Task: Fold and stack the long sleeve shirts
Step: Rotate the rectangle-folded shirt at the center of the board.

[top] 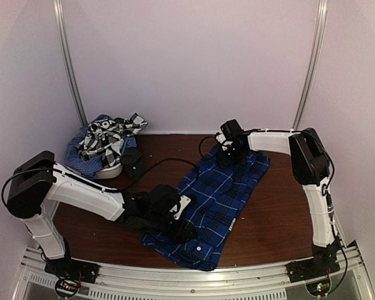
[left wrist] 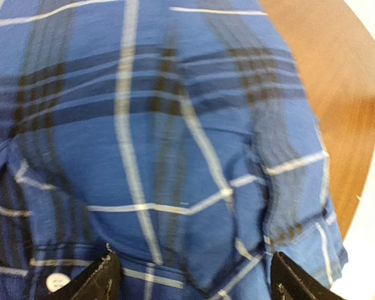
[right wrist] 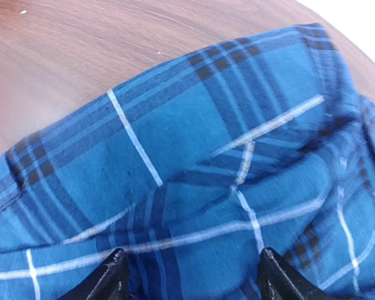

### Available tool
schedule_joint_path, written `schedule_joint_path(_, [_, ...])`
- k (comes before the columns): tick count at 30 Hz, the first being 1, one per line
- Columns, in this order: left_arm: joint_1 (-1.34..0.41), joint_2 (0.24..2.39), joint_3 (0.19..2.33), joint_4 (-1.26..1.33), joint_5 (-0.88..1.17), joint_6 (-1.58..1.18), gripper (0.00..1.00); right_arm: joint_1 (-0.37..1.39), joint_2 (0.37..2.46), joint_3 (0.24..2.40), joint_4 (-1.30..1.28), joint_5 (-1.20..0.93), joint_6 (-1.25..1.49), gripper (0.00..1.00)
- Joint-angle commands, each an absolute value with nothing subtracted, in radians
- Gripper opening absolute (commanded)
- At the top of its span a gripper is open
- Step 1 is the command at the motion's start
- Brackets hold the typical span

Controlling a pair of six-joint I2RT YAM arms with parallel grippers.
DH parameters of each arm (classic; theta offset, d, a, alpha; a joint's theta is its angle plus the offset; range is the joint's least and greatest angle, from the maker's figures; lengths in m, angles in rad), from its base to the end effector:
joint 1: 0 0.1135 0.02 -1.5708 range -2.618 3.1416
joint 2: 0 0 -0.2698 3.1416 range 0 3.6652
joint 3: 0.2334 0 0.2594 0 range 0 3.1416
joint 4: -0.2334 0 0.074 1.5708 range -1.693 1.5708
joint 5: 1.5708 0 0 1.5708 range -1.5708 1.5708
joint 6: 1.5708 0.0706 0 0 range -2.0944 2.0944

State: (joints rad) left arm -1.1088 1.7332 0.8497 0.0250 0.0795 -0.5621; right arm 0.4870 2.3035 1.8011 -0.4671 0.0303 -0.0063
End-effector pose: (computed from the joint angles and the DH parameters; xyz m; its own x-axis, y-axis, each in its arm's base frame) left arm 0.1574 -0.3288 0.1135 -0.7734 0.3612 -0.5210 0.5948 0.6977 -0.3992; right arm 0.4714 0.2472 0.1259 -0.7259 -0.3915 -0.5655 -0.4572 0.8889 -0.0286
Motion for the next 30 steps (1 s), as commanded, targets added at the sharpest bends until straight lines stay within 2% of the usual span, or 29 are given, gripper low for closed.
schedule_joint_path(1, [-1.17, 1.746, 0.97, -0.036, 0.136, -0.442, 0.84, 0.491, 2.118, 1.716, -0.447, 0.048, -0.059, 0.75])
schedule_joint_path(7, [-1.174, 1.672, 1.034, -0.101, 0.048, -0.302, 0.87, 0.496, 1.852, 1.502, -0.402, 0.01, -0.003, 0.84])
schedule_joint_path(17, [-1.109, 1.641, 1.039, -0.147, 0.046, -0.313, 0.88, 0.609, 1.593, 1.058, -0.314, -0.053, 0.321, 0.81])
schedule_joint_path(22, [-1.053, 1.683, 0.992, -0.167, 0.07, -0.323, 0.84, 0.61, 1.609, 0.965, -0.271, -0.036, 0.394, 0.8])
schedule_joint_path(30, [-1.043, 1.71, 0.857, -0.107, 0.139, -0.358, 0.72, 0.601, 1.769, 1.007, -0.253, -0.026, 0.375, 0.78])
